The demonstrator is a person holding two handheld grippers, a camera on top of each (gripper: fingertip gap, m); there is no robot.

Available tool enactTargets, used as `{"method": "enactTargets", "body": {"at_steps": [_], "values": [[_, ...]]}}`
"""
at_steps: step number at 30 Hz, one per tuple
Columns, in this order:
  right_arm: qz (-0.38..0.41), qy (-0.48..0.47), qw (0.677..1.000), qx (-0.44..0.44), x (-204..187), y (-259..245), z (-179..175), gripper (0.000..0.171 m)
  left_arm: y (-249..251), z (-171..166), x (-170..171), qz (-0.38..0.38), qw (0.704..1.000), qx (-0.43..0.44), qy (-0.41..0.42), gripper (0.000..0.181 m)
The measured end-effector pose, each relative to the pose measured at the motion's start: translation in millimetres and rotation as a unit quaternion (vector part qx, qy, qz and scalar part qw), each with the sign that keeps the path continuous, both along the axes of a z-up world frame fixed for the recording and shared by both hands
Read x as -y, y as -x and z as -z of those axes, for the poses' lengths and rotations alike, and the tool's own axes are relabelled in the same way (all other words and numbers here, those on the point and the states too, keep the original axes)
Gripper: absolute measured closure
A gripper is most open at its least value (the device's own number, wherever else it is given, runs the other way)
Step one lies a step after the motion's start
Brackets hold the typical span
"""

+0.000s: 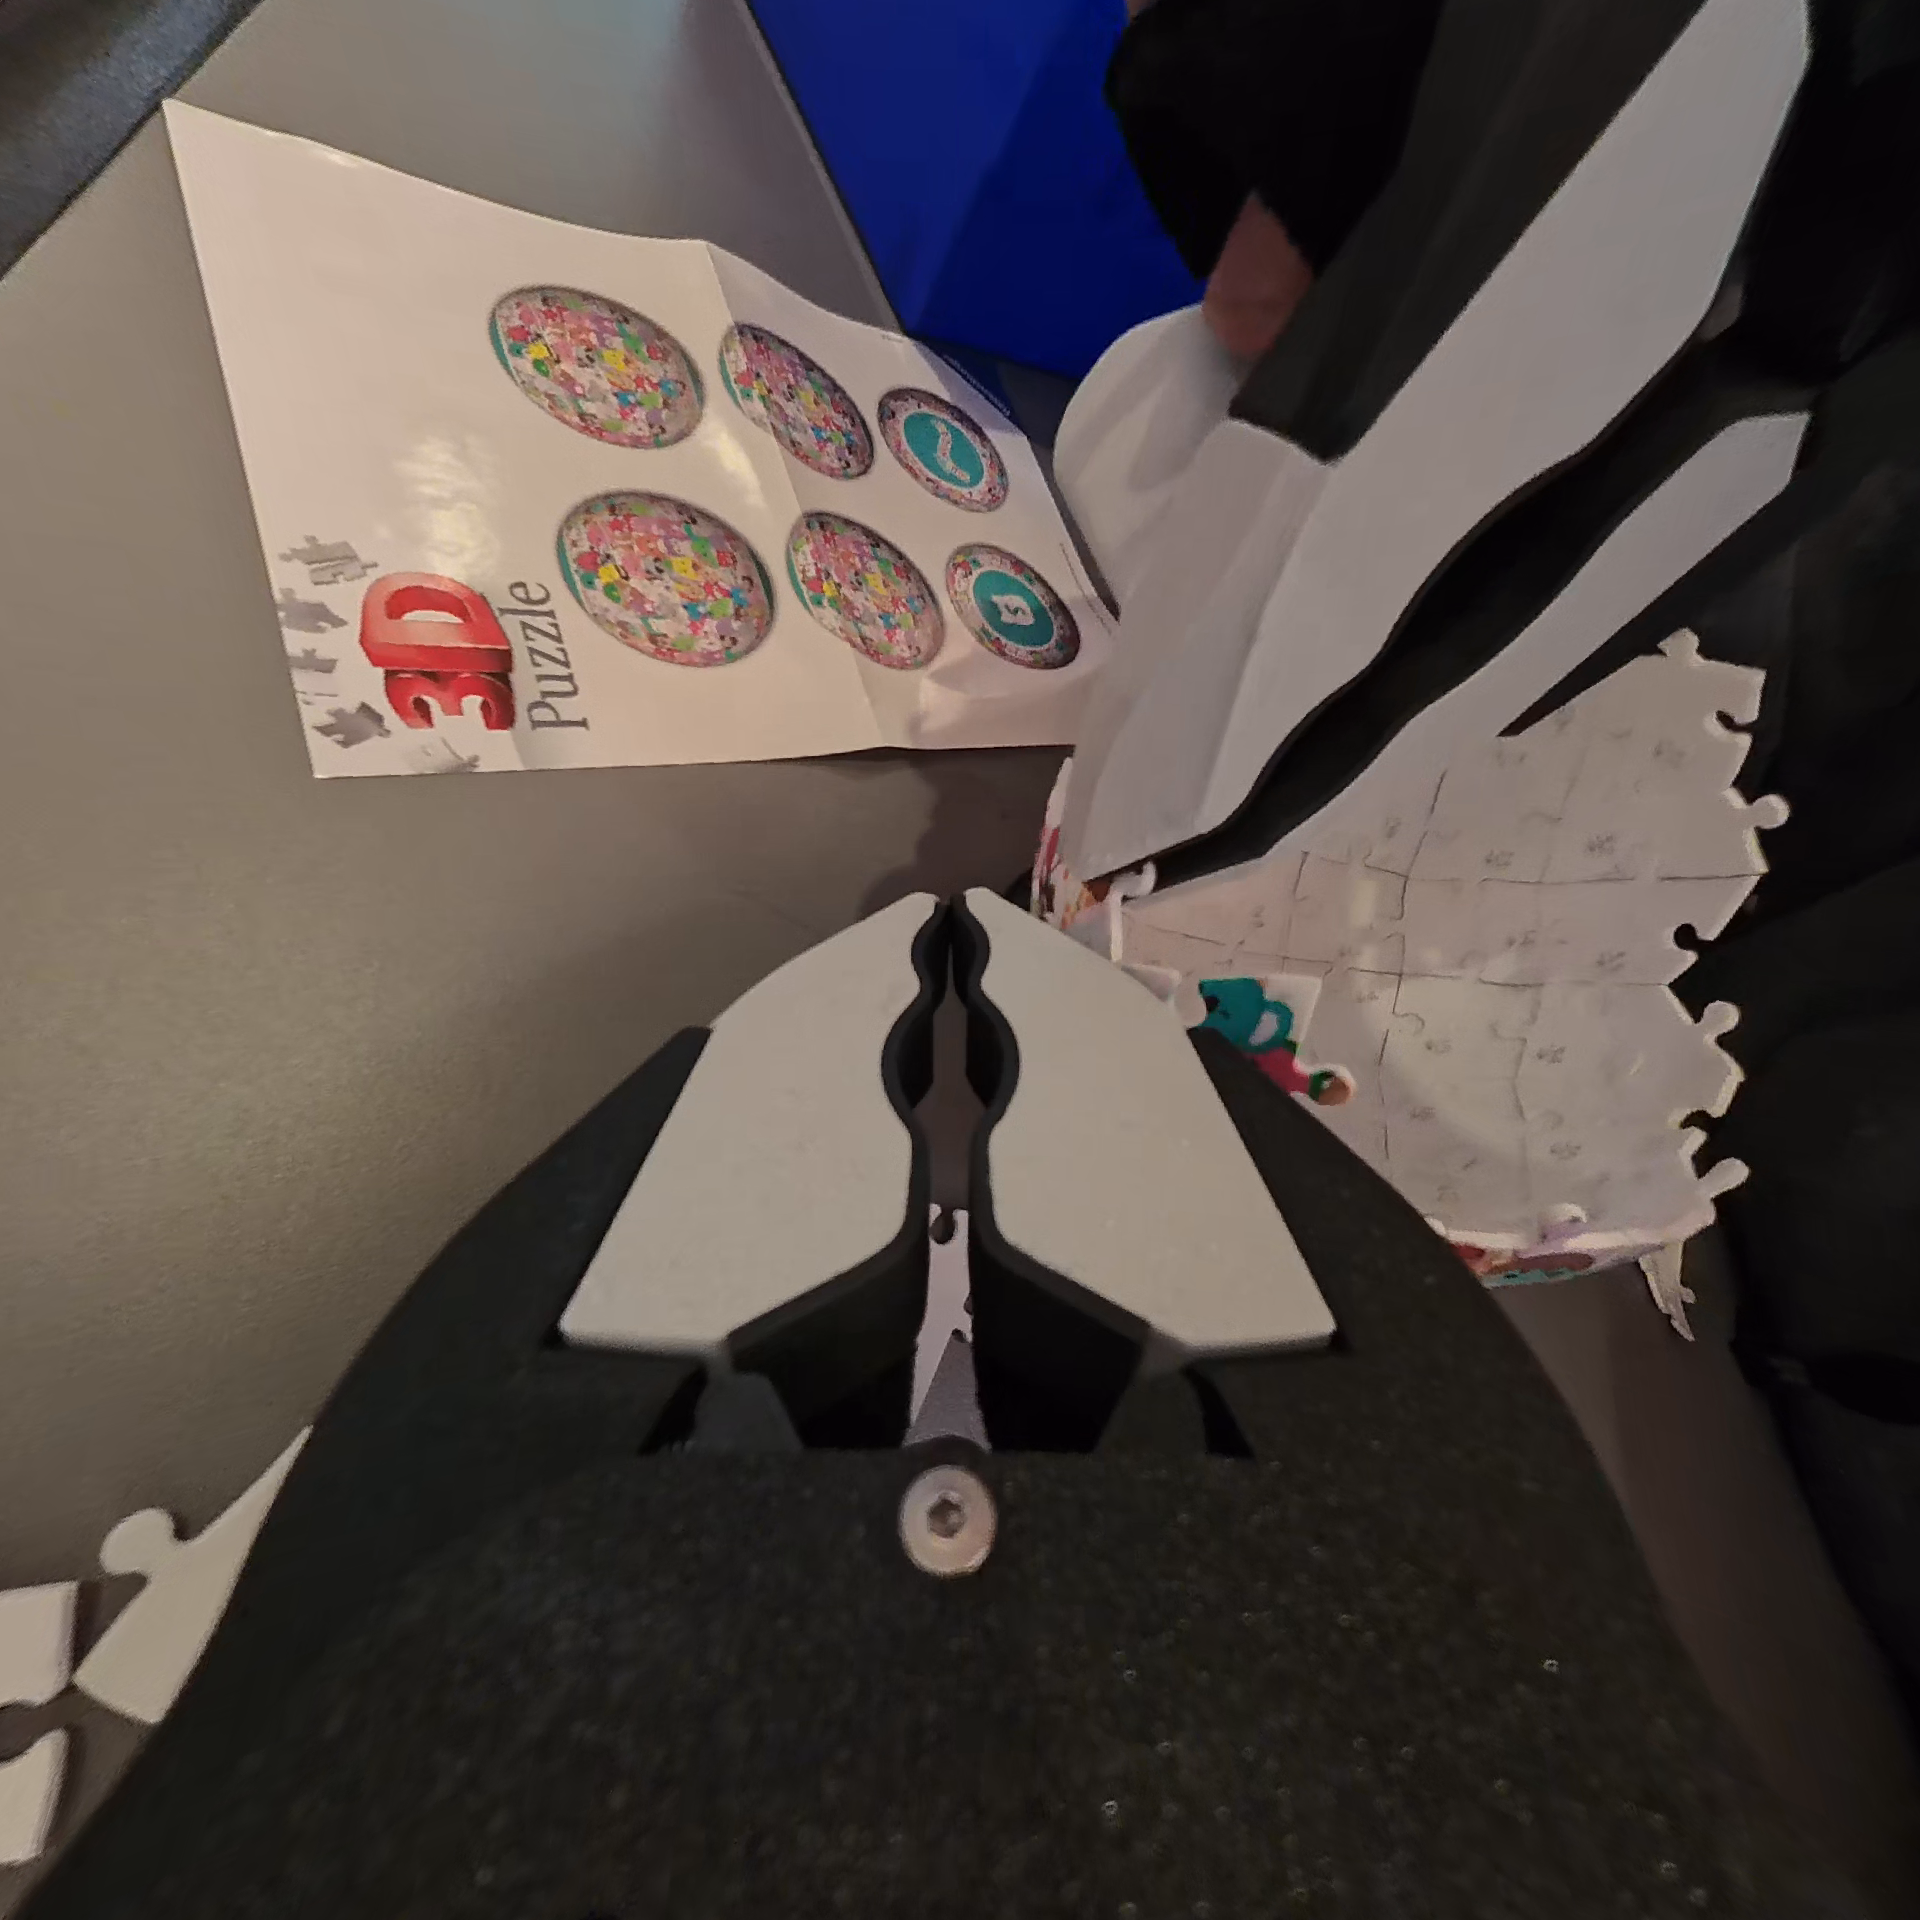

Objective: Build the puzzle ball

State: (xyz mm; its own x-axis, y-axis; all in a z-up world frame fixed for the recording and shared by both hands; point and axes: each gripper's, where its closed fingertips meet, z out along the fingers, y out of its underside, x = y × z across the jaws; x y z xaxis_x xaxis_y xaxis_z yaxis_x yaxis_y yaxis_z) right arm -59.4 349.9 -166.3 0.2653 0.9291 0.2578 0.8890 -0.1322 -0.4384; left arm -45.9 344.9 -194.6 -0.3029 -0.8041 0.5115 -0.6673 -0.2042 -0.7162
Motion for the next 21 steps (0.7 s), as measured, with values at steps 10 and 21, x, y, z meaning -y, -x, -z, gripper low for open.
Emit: {"method": "enactTargets", "body": {"at_steps": [10,21], "values": [[0.016,0.01,1.0,-0.006,0.0,-6.1,-0.8,0.148,-0.2,3.8,1.0,0.004,1.0,-0.012,-0.001,0.181],[0.042,0.015,0.999,0.019,7.8,-14.9,-40.4,0.157,-5.2,7.6,-1.7,0.007,1.0,-0.027,0.003,0.181]]}}
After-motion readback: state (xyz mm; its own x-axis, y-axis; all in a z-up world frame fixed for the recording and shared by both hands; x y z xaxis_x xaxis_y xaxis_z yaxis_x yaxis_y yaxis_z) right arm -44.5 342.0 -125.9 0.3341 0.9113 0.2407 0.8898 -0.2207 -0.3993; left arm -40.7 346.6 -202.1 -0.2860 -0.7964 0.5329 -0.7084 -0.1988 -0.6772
